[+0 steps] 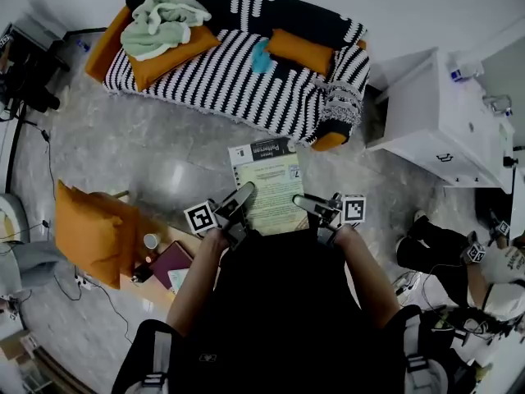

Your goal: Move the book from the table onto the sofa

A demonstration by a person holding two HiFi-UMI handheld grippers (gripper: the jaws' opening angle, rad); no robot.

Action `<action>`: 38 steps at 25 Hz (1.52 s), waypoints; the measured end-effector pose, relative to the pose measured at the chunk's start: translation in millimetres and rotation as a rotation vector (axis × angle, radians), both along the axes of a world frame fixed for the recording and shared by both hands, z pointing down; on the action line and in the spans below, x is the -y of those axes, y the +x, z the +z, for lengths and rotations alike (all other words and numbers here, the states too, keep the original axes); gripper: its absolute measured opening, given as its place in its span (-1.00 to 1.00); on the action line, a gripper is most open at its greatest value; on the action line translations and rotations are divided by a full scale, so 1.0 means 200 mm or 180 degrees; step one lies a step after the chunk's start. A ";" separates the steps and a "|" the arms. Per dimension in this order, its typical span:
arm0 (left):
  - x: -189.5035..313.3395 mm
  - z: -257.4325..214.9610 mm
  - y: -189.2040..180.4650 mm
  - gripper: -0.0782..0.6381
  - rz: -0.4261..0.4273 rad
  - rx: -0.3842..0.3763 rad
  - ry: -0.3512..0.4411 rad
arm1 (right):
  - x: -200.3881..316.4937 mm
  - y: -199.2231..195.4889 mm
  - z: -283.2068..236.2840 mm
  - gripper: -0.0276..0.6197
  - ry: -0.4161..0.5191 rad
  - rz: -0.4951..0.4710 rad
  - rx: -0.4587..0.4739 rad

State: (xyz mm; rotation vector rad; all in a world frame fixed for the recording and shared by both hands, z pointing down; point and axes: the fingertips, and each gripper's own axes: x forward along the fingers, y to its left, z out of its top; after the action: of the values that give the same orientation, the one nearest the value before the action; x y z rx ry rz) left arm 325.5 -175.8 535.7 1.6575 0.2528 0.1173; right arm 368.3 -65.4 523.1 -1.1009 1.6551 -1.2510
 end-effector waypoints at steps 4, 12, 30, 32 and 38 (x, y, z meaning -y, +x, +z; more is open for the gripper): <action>0.03 0.00 0.08 -0.28 -0.0007 0.0046 -0.0016 | 0.01 0.08 0.00 -0.38 0.0038 0.0050 0.0041; 0.15 -0.01 0.28 -0.28 -0.0252 0.0143 -0.0006 | 0.08 0.38 0.03 -0.38 0.0099 0.0086 0.0250; 0.18 0.03 0.85 -0.29 -0.0744 0.0444 0.0203 | 0.17 0.98 0.15 -0.38 -0.0151 -0.1027 0.0228; 0.20 0.03 0.87 -0.29 -0.0821 0.0471 0.0215 | 0.19 1.02 0.15 -0.38 -0.0166 -0.1110 0.0222; 0.18 0.07 0.96 -0.29 -0.0897 0.0541 0.0221 | 0.19 1.09 0.22 -0.38 -0.0314 -0.1318 0.0291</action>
State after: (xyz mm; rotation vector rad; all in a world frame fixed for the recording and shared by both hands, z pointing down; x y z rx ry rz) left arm 517.1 -211.9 549.3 1.7238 -0.1154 0.0537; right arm 585.4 -104.0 567.5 -0.7634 1.8245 -1.6330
